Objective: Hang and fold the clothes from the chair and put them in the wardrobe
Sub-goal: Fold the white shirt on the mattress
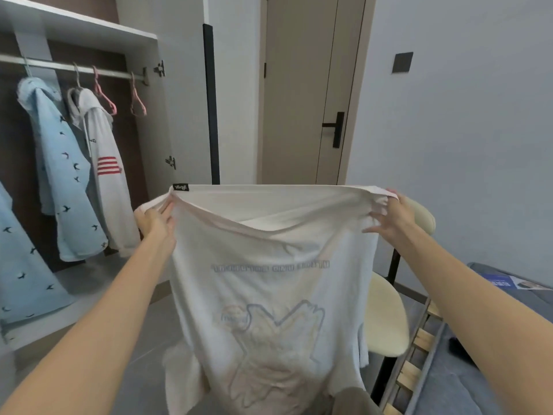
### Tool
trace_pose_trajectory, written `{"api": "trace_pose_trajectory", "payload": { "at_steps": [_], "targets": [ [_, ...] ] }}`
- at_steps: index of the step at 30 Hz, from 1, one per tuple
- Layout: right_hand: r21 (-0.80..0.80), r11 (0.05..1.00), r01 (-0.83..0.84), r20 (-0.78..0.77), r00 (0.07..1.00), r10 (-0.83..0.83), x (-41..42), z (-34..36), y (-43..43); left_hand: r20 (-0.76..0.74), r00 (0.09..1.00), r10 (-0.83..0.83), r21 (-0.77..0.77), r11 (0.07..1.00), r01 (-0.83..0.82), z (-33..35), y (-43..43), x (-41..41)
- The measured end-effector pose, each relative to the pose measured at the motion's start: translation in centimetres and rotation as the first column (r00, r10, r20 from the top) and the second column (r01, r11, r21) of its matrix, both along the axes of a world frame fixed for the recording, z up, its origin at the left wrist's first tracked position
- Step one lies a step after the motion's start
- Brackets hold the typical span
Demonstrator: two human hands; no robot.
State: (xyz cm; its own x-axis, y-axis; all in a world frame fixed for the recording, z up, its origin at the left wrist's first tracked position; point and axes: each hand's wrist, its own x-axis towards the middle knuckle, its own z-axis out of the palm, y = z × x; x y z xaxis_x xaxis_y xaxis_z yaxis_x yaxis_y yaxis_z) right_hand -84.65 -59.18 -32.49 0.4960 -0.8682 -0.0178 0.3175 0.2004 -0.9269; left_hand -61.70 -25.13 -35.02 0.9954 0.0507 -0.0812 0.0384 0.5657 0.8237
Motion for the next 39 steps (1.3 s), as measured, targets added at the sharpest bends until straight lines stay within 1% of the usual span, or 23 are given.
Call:
{"api": "trace_pose_trajectory", "payload": {
  "at_steps": [2,4,7,9,13,16,18,21,23,25,28,30,32,34,36,38,39],
  "targets": [
    [0.032,0.994,-0.104,0.124,0.987,0.099,-0.2,2.6,-0.1,0.082,0.996,-0.020,-0.109,0.994,0.029,2.9,-1.5,-0.8],
    [0.044,0.983,-0.177,0.235,0.959,0.162,-0.7,4.8,-0.7,0.175,0.983,-0.063,-0.194,0.976,0.097,5.7,-3.1,-2.1],
    [0.072,0.973,-0.218,0.379,0.909,0.176,-2.7,7.8,-2.2,0.305,0.944,-0.128,-0.205,0.959,0.197,9.0,-5.8,-3.9],
    [0.102,0.968,-0.230,0.458,0.874,0.160,-4.9,9.3,-3.7,0.383,0.909,-0.165,-0.166,0.956,0.243,10.8,-7.7,-5.5],
    [0.081,0.981,-0.174,0.526,0.844,0.106,-10.1,10.9,-6.3,0.495,0.822,-0.282,-0.052,0.935,0.352,12.2,-11.8,-8.8],
    [0.047,0.993,-0.108,0.550,0.833,0.065,-14.4,11.2,-7.9,0.544,0.751,-0.374,0.058,0.910,0.411,12.3,-14.9,-12.8],
    [0.043,0.997,-0.071,0.548,0.836,0.036,-17.5,11.2,-9.0,0.582,0.701,-0.412,0.145,0.901,0.409,12.0,-17.2,-15.8],
    [0.044,0.999,0.002,0.542,0.840,-0.025,-22.5,11.2,-10.2,0.647,0.590,-0.484,0.260,0.867,0.425,11.5,-20.2,-20.4],
    [0.056,0.996,0.064,0.537,0.839,-0.085,-26.0,10.9,-10.7,0.679,0.499,-0.539,0.311,0.827,0.469,11.1,-21.9,-24.0],
    [0.071,0.987,0.145,0.519,0.839,-0.161,-29.7,10.4,-11.3,0.690,0.400,-0.602,0.355,0.765,0.538,10.8,-23.4,-28.0],
    [0.098,0.966,0.241,0.507,0.823,-0.256,-35.5,9.1,-11.9,0.684,0.222,-0.695,0.445,0.639,0.628,10.1,-25.4,-34.1],
    [0.135,0.938,0.320,0.514,0.787,-0.342,-39.5,8.0,-11.8,0.660,0.115,-0.743,0.493,0.543,0.679,9.4,-26.5,-38.0],
    [0.166,0.890,0.425,0.487,0.749,-0.449,-43.2,6.9,-11.3,0.621,0.008,-0.783,0.545,0.440,0.713,8.4,-27.1,-41.8],
    [0.179,0.838,0.516,0.416,0.732,-0.540,-46.7,5.4,-11.0,0.553,-0.123,-0.824,0.628,0.315,0.711,7.2,-27.4,-45.4],
    [0.185,0.794,0.579,0.332,0.723,-0.605,-49.9,3.4,-10.4,0.450,-0.254,-0.856,0.723,0.182,0.667,5.5,-27.8,-48.7],
    [0.187,0.749,0.636,0.262,0.703,-0.661,-52.8,1.1,-9.8,0.339,-0.347,-0.874,0.792,0.066,0.607,3.3,-28.4,-51.7],
    [0.183,0.722,0.667,0.217,0.689,-0.692,-54.3,-0.1,-9.5,0.288,-0.379,-0.879,0.814,0.017,0.580,2.0,-28.6,-53.2]
  ]
}}
